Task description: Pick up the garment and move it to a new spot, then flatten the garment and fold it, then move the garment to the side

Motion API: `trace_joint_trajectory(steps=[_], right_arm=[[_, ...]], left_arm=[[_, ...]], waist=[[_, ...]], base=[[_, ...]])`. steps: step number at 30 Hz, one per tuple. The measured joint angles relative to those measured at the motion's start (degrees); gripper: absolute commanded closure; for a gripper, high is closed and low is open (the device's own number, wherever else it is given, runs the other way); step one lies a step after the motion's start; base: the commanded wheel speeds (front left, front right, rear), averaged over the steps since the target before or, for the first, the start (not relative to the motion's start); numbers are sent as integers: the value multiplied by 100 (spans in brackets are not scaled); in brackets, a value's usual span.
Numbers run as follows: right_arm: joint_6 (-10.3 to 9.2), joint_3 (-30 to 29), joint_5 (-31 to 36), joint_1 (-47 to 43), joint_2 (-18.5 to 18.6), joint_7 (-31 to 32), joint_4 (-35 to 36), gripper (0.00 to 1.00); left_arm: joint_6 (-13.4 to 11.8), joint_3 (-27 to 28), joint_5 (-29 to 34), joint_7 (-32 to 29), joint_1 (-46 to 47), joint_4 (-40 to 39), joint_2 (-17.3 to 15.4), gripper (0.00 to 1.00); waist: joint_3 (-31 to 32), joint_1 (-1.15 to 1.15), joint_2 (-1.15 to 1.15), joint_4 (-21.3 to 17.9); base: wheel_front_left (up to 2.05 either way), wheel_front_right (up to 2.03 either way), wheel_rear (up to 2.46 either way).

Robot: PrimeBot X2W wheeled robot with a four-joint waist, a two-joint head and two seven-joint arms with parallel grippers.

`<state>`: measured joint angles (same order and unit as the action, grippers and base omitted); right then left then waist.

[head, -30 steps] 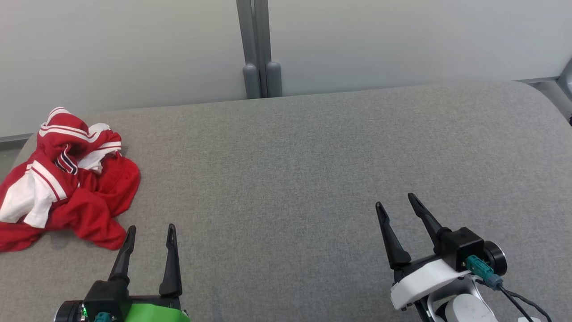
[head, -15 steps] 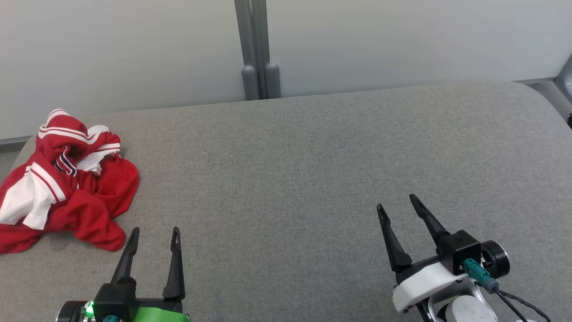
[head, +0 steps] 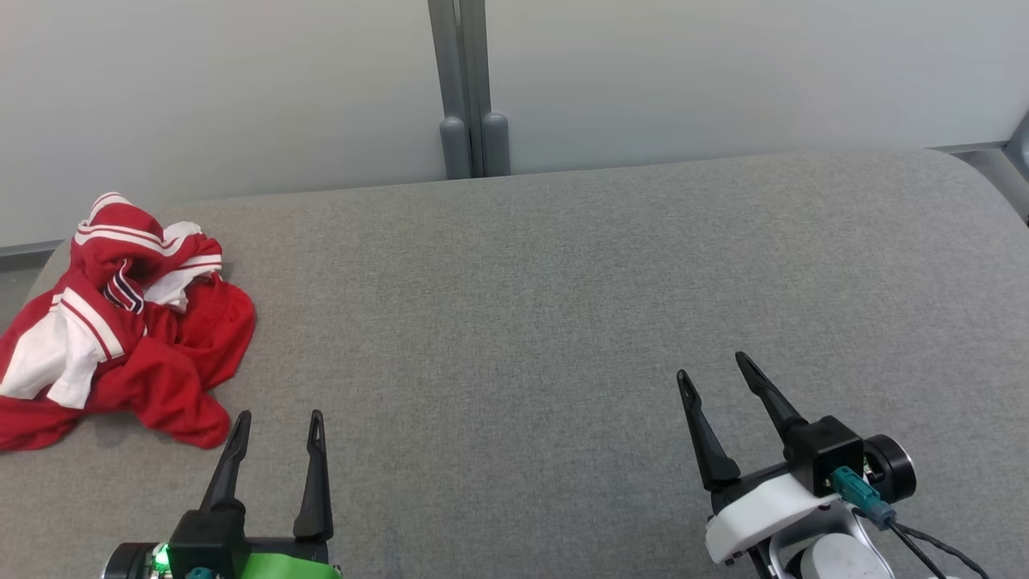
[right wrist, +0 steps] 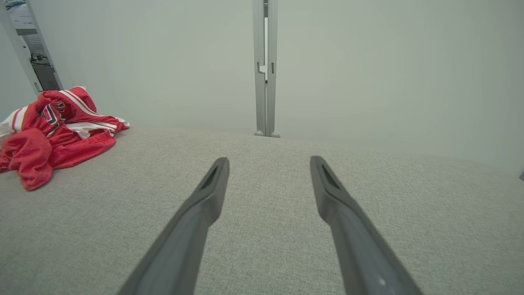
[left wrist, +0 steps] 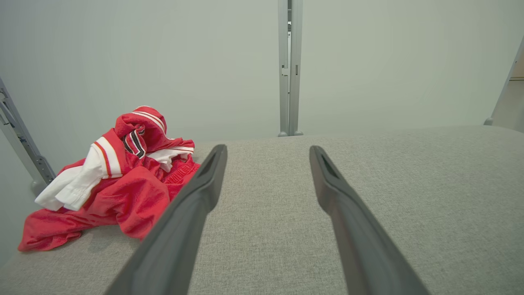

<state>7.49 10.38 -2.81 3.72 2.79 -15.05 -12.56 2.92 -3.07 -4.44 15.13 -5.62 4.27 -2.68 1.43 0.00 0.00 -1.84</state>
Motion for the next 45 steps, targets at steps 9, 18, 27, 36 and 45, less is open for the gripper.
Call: trace_joint_trajectory(steps=[9,18,27,36,45], right_arm=[[0,51,0,-14,1,0,-11,0],[0,58,9,-51,1,0,-4,0],[0,107,43,-138,0,0,23,0],[1,171,33,-240,1,0,37,0],[1,248,-13,-328,0,0,43,0]], left_arm=[[-41,3,7,0,0,-1,0,0],[-125,16,-12,0,10,-12,-2,0],[-187,104,-177,0,3,-30,-3,0],[-246,134,-203,0,-126,-85,-2,0],[-208,287,-192,0,-232,-93,-4,0]], waist=[[0,0,0,67],[-9,0,0,284],[-1,0,0,792],[34,0,0,1385],[138,0,0,1958]], base=[[0,0,0],[0,0,0],[0,0,0],[0,0,0],[0,0,0]])
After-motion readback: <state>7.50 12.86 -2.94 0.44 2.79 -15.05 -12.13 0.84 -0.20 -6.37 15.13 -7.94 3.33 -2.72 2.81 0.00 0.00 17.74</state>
